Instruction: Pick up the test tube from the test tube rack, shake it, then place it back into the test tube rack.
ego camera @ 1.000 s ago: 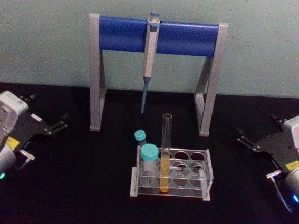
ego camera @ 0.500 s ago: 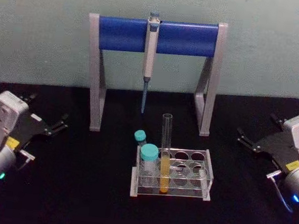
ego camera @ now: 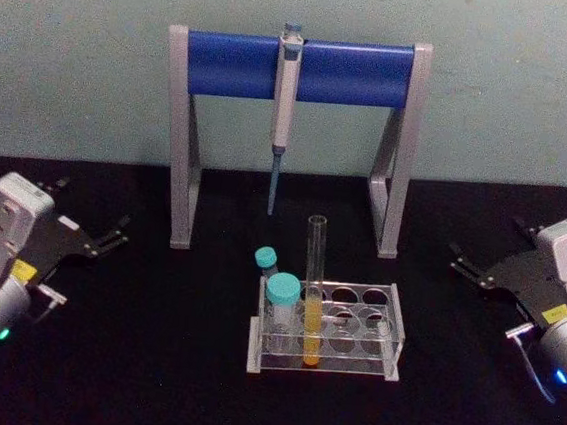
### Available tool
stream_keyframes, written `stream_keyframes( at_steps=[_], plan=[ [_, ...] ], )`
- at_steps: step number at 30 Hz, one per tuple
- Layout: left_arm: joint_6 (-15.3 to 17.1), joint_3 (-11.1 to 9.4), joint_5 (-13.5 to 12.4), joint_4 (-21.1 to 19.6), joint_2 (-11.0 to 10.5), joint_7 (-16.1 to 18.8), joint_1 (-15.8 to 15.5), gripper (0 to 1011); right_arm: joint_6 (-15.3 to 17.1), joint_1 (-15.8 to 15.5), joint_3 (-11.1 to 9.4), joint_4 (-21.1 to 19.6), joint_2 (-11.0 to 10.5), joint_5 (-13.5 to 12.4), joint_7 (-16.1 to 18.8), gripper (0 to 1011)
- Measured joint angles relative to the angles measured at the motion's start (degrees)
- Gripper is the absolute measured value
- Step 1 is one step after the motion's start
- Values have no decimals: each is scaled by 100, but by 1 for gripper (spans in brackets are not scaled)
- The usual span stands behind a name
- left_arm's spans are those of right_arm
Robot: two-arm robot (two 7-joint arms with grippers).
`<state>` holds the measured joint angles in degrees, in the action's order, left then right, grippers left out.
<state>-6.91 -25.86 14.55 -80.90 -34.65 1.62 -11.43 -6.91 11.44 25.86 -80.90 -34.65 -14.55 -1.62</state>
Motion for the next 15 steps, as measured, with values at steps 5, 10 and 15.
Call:
stream_keyframes(
  at_steps=[5,10,15],
  plan=[
    [0,0,0,0,0,0,0,1001,0,0,0,0,0,0,0,1000],
    [0,0,0,0,0,0,0,1001,0,0,0,0,0,0,0,1000],
    [0,0,0,0,0,0,0,1001,0,0,0,0,0,0,0,1000]
  ],
)
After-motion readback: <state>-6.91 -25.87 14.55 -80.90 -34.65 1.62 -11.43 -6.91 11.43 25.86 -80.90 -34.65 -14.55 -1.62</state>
